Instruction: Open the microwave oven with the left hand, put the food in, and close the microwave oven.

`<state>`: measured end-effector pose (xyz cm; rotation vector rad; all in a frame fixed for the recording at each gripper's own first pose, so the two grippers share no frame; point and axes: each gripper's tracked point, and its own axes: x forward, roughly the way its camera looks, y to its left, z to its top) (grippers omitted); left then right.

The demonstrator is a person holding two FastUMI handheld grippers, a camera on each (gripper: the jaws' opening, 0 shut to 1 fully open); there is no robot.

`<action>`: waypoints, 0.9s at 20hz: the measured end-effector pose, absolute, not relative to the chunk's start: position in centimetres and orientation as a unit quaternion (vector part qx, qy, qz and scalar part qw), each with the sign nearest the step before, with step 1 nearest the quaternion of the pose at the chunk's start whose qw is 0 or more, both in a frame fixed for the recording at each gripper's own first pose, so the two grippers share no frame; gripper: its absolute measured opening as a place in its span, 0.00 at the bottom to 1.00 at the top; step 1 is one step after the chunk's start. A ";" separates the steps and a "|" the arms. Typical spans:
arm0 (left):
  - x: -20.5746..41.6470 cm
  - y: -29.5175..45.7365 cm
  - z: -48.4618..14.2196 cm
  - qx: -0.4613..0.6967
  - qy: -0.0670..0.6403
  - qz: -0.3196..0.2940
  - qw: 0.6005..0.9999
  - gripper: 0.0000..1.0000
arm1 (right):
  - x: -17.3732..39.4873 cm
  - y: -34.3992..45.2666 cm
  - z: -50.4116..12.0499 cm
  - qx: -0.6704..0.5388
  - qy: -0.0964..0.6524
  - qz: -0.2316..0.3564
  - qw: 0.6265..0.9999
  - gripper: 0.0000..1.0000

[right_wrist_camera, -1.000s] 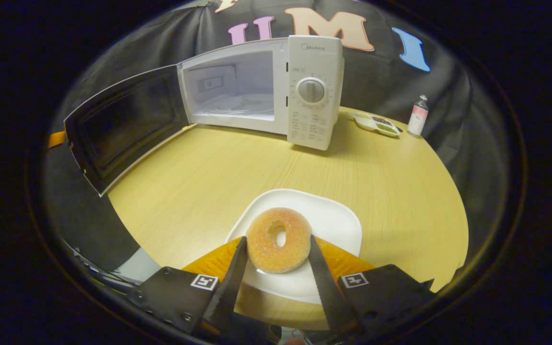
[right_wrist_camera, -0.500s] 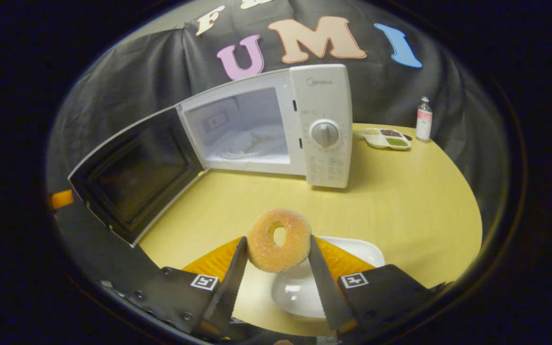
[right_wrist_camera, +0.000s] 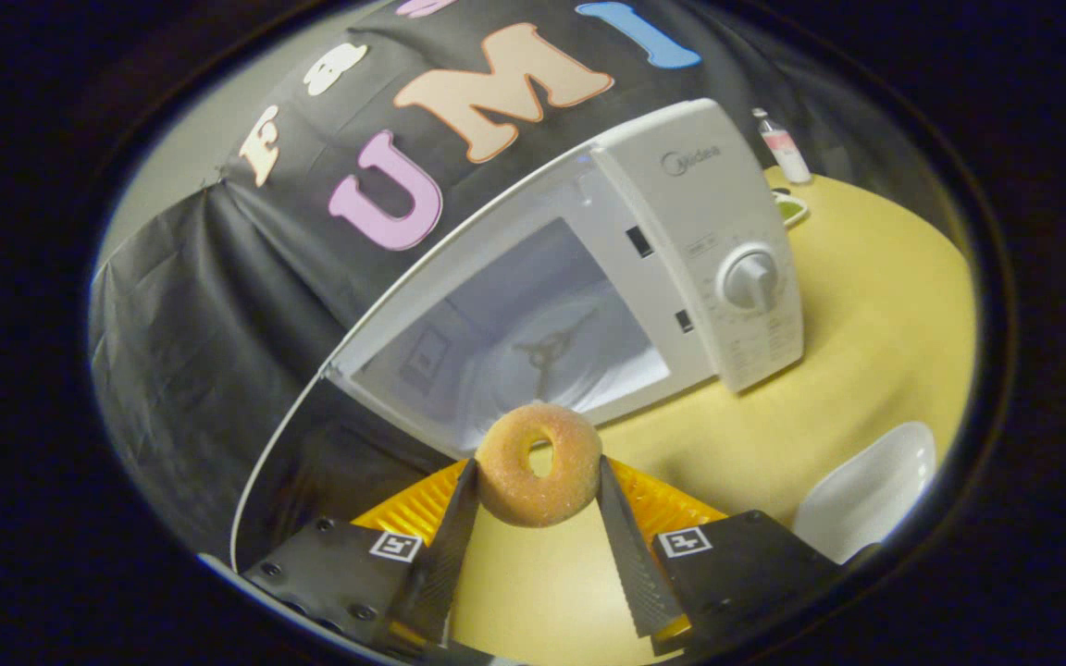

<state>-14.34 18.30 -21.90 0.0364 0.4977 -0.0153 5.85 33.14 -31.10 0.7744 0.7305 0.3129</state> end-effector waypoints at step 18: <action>-13.1 22.5 -23.0 0.002 0.234 -0.071 0.970 0.98 | 18.2 40.8 -35.9 0.523 0.298 -0.049 0.797 0.70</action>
